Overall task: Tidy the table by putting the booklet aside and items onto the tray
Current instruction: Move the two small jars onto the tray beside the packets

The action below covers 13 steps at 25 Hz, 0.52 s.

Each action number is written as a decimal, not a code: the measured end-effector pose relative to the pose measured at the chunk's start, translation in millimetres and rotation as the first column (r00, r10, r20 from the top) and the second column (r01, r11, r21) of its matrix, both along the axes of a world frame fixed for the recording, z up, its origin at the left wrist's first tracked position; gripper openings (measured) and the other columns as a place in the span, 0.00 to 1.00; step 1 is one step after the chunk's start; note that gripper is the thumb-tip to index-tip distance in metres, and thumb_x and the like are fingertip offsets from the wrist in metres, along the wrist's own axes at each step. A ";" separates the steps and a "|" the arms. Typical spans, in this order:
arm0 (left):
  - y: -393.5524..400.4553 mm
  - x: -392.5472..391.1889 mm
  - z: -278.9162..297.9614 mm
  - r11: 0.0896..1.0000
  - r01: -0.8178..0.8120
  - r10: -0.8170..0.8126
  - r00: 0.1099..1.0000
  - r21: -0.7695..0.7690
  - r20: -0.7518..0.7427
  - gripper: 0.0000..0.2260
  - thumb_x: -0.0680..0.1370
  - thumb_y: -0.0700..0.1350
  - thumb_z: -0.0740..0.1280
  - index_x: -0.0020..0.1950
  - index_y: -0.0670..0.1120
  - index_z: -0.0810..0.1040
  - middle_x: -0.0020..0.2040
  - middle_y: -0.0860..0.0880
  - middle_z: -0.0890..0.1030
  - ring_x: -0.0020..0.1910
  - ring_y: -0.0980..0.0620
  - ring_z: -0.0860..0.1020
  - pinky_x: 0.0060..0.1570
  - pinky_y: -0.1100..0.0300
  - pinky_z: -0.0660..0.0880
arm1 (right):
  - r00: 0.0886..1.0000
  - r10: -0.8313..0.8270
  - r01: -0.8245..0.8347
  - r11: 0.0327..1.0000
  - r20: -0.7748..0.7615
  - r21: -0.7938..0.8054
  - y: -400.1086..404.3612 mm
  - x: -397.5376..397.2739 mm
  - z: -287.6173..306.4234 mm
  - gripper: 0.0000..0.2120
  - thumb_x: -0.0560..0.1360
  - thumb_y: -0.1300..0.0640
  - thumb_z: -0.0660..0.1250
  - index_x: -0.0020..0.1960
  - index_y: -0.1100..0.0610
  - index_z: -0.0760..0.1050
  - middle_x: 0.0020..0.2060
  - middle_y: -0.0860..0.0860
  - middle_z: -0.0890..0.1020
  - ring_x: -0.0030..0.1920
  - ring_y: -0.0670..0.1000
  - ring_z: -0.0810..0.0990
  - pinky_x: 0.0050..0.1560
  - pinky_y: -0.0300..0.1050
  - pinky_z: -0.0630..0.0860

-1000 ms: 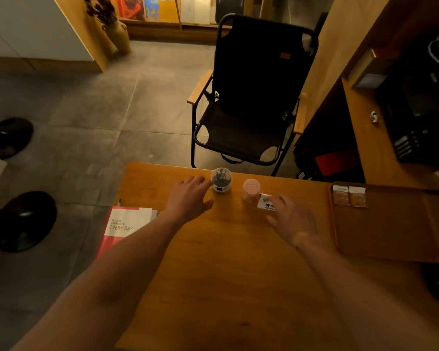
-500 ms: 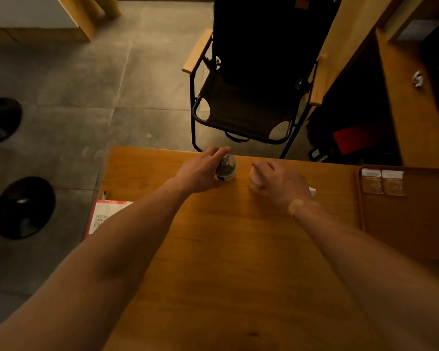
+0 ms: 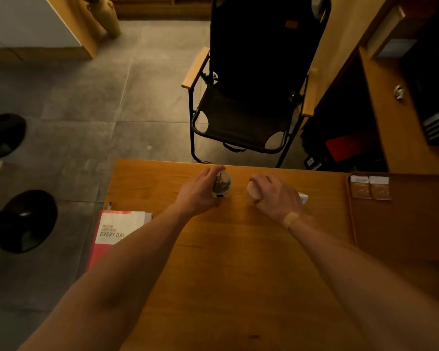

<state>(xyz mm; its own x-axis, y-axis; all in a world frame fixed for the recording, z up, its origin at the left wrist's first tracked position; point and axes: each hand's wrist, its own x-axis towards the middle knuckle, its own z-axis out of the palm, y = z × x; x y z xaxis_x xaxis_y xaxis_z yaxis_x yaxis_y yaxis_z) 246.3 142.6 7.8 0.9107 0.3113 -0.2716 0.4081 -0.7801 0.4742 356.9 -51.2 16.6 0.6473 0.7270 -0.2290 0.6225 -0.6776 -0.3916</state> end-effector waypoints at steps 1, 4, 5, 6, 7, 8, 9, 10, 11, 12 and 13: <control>-2.2 -4.7 5.1 1.000 -0.014 0.014 1.000 -0.019 0.007 0.40 0.68 0.46 0.77 0.73 0.56 0.58 0.68 0.47 0.71 0.63 0.45 0.74 0.50 0.54 0.79 | 1.000 -0.003 0.003 1.000 0.000 0.002 -0.9 -3.8 6.9 0.28 0.71 0.53 0.71 0.67 0.46 0.65 0.62 0.51 0.74 0.58 0.55 0.76 0.48 0.47 0.76; -10.5 -18.2 23.5 0.995 -0.053 0.057 0.998 -0.087 0.038 0.40 0.68 0.47 0.77 0.73 0.55 0.58 0.68 0.47 0.71 0.63 0.46 0.73 0.52 0.51 0.79 | 0.998 -0.058 0.060 0.996 -0.023 0.064 -6.3 -18.4 30.9 0.27 0.70 0.53 0.72 0.66 0.46 0.66 0.60 0.50 0.75 0.57 0.54 0.76 0.48 0.47 0.77; -14.6 -22.6 30.7 0.991 -0.064 0.070 0.996 -0.115 0.049 0.40 0.68 0.47 0.77 0.74 0.55 0.58 0.68 0.47 0.71 0.63 0.46 0.73 0.53 0.52 0.79 | 0.996 -0.083 0.085 0.992 -0.031 0.090 -11.0 -25.6 39.5 0.26 0.70 0.53 0.71 0.65 0.46 0.66 0.60 0.50 0.75 0.57 0.54 0.76 0.47 0.46 0.76; -18.5 -26.1 35.5 0.987 -0.075 0.084 0.995 -0.145 0.057 0.40 0.68 0.47 0.77 0.74 0.56 0.58 0.68 0.47 0.71 0.63 0.47 0.74 0.53 0.52 0.79 | 0.993 -0.109 0.113 0.987 -0.040 0.112 -16.1 -32.6 45.3 0.25 0.71 0.53 0.71 0.65 0.46 0.66 0.60 0.50 0.75 0.56 0.53 0.76 0.46 0.45 0.75; -22.0 -28.9 38.1 0.980 -0.084 0.096 0.993 -0.178 0.063 0.40 0.68 0.47 0.77 0.74 0.56 0.58 0.68 0.47 0.71 0.63 0.47 0.74 0.53 0.51 0.79 | 0.990 -0.134 0.139 0.982 -0.045 0.131 -21.9 -39.0 48.6 0.24 0.71 0.53 0.70 0.65 0.47 0.67 0.60 0.50 0.75 0.56 0.53 0.76 0.46 0.44 0.74; -26.1 -32.6 42.6 0.974 -0.084 0.101 0.992 -0.212 0.071 0.41 0.68 0.47 0.77 0.74 0.57 0.58 0.68 0.48 0.71 0.63 0.47 0.74 0.53 0.50 0.80 | 0.987 -0.153 0.158 0.976 -0.045 0.146 -29.4 -46.1 53.6 0.23 0.72 0.54 0.69 0.65 0.47 0.67 0.61 0.50 0.75 0.57 0.53 0.76 0.46 0.43 0.73; -31.0 -36.9 47.8 0.968 -0.078 0.099 0.992 -0.237 0.079 0.41 0.68 0.47 0.77 0.74 0.58 0.57 0.68 0.48 0.71 0.63 0.47 0.74 0.53 0.50 0.80 | 0.985 -0.166 0.170 0.973 -0.041 0.155 -38.2 -53.4 59.1 0.22 0.73 0.54 0.69 0.65 0.48 0.68 0.61 0.50 0.75 0.57 0.54 0.76 0.46 0.43 0.74; -36.3 -40.7 52.6 0.965 -0.071 0.096 0.992 -0.251 0.087 0.41 0.68 0.47 0.78 0.74 0.59 0.57 0.68 0.48 0.70 0.63 0.47 0.74 0.53 0.49 0.80 | 0.984 -0.176 0.179 0.971 -0.033 0.158 -46.4 -58.9 64.1 0.21 0.73 0.54 0.69 0.65 0.49 0.69 0.61 0.51 0.75 0.58 0.54 0.76 0.47 0.44 0.74; -42.1 -43.8 56.3 0.964 -0.066 0.093 0.991 -0.258 0.095 0.41 0.68 0.46 0.78 0.73 0.60 0.57 0.68 0.48 0.70 0.63 0.48 0.74 0.52 0.49 0.80 | 0.981 -0.191 0.193 0.969 -0.027 0.155 -55.3 -63.2 68.5 0.21 0.73 0.54 0.68 0.65 0.50 0.70 0.62 0.51 0.75 0.58 0.54 0.76 0.48 0.44 0.74; -48.6 -47.1 59.5 0.960 -0.063 0.094 0.990 -0.272 0.102 0.41 0.68 0.46 0.78 0.73 0.61 0.58 0.68 0.48 0.70 0.63 0.48 0.74 0.52 0.50 0.80 | 0.977 -0.211 0.213 0.966 -0.031 0.146 -64.5 -67.2 72.8 0.21 0.73 0.54 0.68 0.65 0.51 0.70 0.62 0.52 0.75 0.59 0.55 0.75 0.50 0.44 0.75; -55.3 -50.6 62.1 0.954 -0.063 0.100 0.989 -0.294 0.111 0.41 0.68 0.46 0.78 0.73 0.61 0.58 0.68 0.48 0.70 0.62 0.48 0.74 0.51 0.50 0.81 | 0.972 -0.232 0.236 0.962 -0.044 0.136 -73.6 -71.1 76.4 0.22 0.73 0.54 0.68 0.66 0.51 0.69 0.63 0.52 0.74 0.61 0.54 0.75 0.51 0.43 0.75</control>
